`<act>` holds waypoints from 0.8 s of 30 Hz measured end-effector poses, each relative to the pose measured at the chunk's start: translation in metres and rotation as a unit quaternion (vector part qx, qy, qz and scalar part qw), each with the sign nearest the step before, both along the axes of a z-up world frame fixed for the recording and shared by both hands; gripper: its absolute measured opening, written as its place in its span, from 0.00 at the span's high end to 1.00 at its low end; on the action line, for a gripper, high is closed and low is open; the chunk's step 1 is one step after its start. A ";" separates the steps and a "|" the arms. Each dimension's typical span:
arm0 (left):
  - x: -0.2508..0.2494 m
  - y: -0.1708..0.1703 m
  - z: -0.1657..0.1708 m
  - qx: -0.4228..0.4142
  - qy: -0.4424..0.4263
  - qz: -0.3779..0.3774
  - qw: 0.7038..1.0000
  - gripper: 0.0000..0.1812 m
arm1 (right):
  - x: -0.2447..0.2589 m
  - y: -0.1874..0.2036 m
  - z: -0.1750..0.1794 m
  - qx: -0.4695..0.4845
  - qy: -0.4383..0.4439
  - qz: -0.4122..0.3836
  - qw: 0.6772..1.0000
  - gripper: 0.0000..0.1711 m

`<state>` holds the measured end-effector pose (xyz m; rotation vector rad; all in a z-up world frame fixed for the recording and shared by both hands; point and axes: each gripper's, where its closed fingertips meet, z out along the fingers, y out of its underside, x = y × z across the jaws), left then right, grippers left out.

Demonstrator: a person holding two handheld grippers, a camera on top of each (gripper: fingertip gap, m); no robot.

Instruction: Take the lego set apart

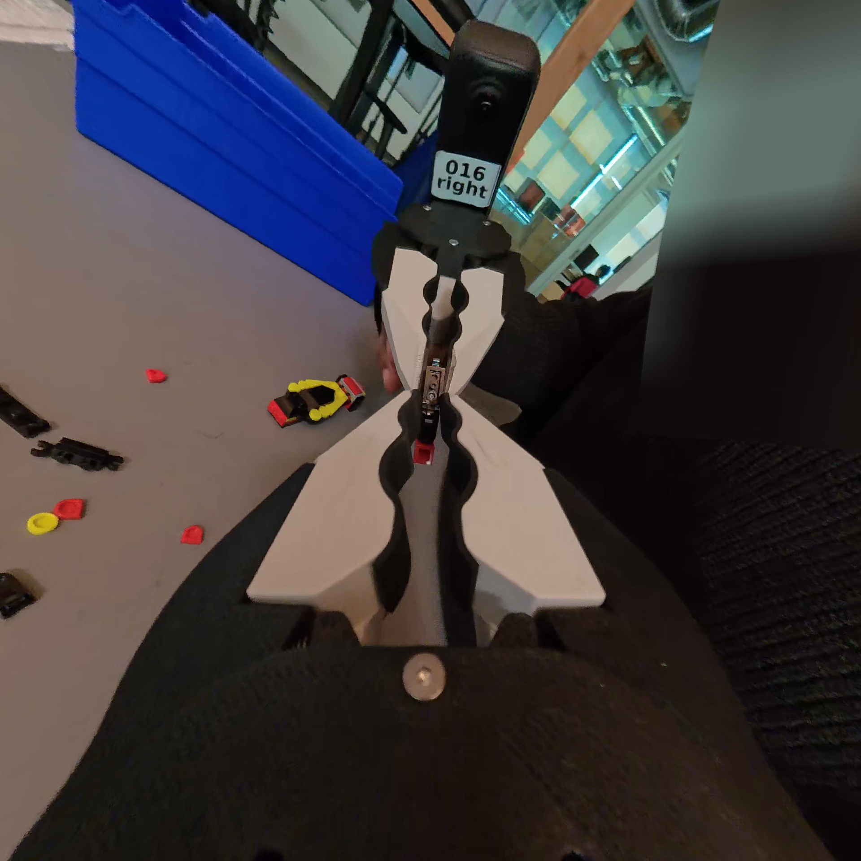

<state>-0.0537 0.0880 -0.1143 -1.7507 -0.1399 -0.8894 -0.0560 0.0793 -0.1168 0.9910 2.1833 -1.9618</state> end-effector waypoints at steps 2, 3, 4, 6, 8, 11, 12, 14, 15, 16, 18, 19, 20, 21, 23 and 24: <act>-0.003 0.002 0.005 0.010 0.005 0.019 1.000 0.97 | -0.002 0.002 0.004 -0.015 -0.022 -0.008 1.000 0.96; -0.004 0.003 0.006 0.011 0.004 0.025 1.000 0.98 | -0.003 0.003 0.005 -0.024 -0.035 -0.008 0.999 0.96; -0.005 0.004 0.007 0.012 0.001 0.034 0.999 0.98 | -0.004 0.004 0.006 -0.031 -0.046 -0.010 0.998 0.96; -0.006 0.005 0.011 0.015 -0.029 0.040 0.999 0.97 | -0.004 0.005 0.009 -0.037 -0.052 -0.009 0.998 0.96; -0.008 0.005 0.013 0.012 -0.082 0.035 0.996 0.98 | -0.006 0.005 0.010 -0.025 -0.040 -0.017 0.999 0.96; -0.010 0.004 0.015 0.016 -0.096 0.038 0.995 0.98 | -0.007 0.004 0.011 -0.008 -0.028 -0.023 0.999 0.96; -0.011 0.005 0.017 0.018 -0.097 0.043 0.994 0.98 | -0.008 0.005 0.012 -0.001 -0.024 -0.028 0.999 0.96; -0.011 0.005 0.017 0.019 -0.103 0.046 0.993 0.98 | -0.009 0.007 0.006 0.056 -0.001 -0.035 0.998 0.96; -0.021 0.001 0.039 0.075 -0.157 0.057 0.983 0.99 | -0.009 0.013 -0.013 0.135 0.007 -0.041 0.990 1.00; -0.046 -0.009 0.064 0.128 -0.229 0.082 0.962 0.99 | -0.008 0.022 -0.038 0.221 0.020 -0.045 0.974 1.00; -0.075 -0.018 0.046 0.090 -0.125 0.162 0.975 1.00 | 0.000 0.012 -0.035 0.160 0.003 -0.038 0.986 1.00; -0.083 -0.023 0.036 0.074 -0.100 0.185 0.975 1.00 | -0.002 0.012 -0.023 0.140 0.010 -0.043 0.989 1.00; -0.087 -0.027 0.034 0.077 -0.117 0.186 0.972 1.00 | -0.008 0.017 -0.018 0.157 0.031 -0.056 0.986 1.00; -0.089 -0.028 0.033 0.081 -0.121 0.188 0.971 1.00 | -0.013 0.023 -0.017 0.176 0.043 -0.065 0.981 1.00; -0.082 -0.022 0.026 0.058 -0.070 0.171 0.981 1.00 | -0.018 0.025 -0.019 0.172 0.050 -0.070 0.981 1.00; -0.076 -0.018 0.021 0.046 -0.039 0.158 0.986 1.00 | -0.017 0.025 -0.021 0.161 0.048 -0.071 0.983 1.00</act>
